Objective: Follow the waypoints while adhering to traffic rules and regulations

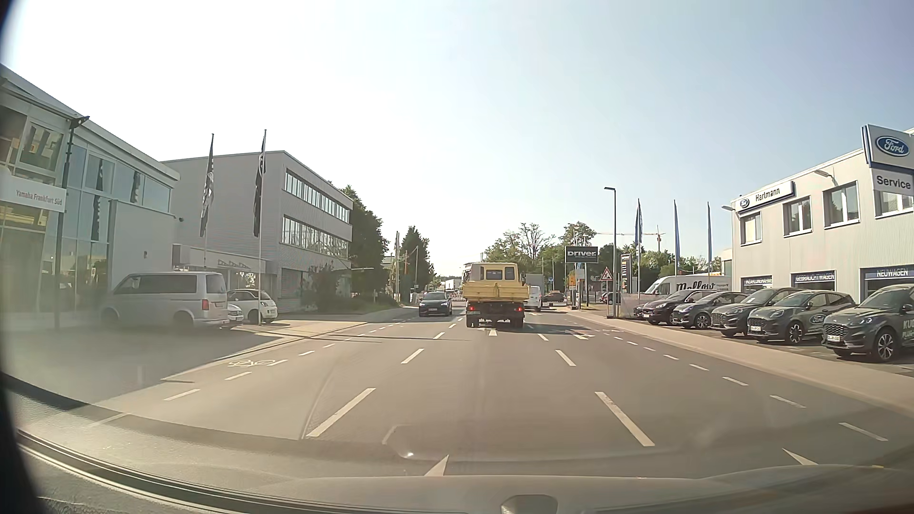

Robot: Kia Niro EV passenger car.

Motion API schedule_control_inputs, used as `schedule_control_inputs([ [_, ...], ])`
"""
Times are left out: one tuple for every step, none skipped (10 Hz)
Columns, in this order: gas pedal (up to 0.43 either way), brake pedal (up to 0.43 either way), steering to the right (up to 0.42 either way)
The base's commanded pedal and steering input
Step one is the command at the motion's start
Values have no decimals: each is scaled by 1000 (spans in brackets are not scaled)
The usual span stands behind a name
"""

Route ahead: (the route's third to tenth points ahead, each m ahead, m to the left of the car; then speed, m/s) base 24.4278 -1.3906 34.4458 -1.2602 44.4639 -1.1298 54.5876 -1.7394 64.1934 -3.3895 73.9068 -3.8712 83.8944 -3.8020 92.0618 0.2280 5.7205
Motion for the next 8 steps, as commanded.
schedule_control_inputs([
  [0, 12, 4],
  [8, 18, 4],
  [8, 18, 4],
  [8, 12, 4],
  [8, 18, 4],
  [8, 18, 4],
  [8, 18, 4],
  [8, 18, 1],
])
